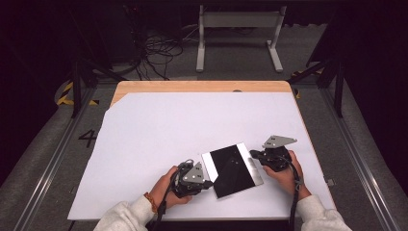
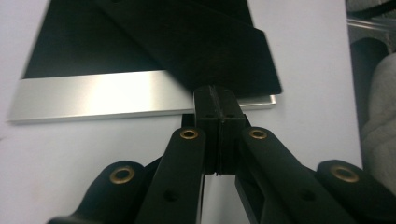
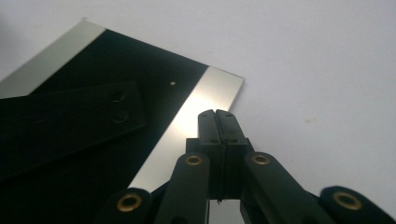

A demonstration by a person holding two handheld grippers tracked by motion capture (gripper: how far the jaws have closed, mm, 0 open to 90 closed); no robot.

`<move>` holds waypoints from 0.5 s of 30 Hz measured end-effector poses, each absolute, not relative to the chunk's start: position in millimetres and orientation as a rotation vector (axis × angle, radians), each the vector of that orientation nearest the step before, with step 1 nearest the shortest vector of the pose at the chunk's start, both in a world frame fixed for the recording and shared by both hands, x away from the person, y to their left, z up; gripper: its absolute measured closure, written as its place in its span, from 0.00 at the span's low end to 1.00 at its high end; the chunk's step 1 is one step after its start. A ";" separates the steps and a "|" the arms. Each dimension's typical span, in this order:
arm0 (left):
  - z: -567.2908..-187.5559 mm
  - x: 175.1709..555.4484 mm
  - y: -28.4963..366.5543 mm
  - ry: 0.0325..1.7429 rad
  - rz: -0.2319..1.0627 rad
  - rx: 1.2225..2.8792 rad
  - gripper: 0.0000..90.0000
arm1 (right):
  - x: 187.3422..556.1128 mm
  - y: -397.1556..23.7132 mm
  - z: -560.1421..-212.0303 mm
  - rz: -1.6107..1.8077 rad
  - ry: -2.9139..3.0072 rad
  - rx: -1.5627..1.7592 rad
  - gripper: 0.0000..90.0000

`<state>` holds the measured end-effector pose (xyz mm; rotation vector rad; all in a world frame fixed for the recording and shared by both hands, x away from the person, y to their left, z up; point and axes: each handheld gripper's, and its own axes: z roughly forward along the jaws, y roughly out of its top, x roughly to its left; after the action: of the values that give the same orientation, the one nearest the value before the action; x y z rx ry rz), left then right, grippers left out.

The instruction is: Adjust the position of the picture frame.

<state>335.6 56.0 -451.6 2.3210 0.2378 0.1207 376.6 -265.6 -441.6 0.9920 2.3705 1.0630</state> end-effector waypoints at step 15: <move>-447.5 380.0 77.3 0.428 0.229 2.269 1.00 | 311.8 -281.5 -442.0 1.069 2.429 0.902 1.00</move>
<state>380.0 77.3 -447.5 2.2686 0.4283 0.2289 311.8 -281.5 -442.0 0.9019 2.4287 1.0690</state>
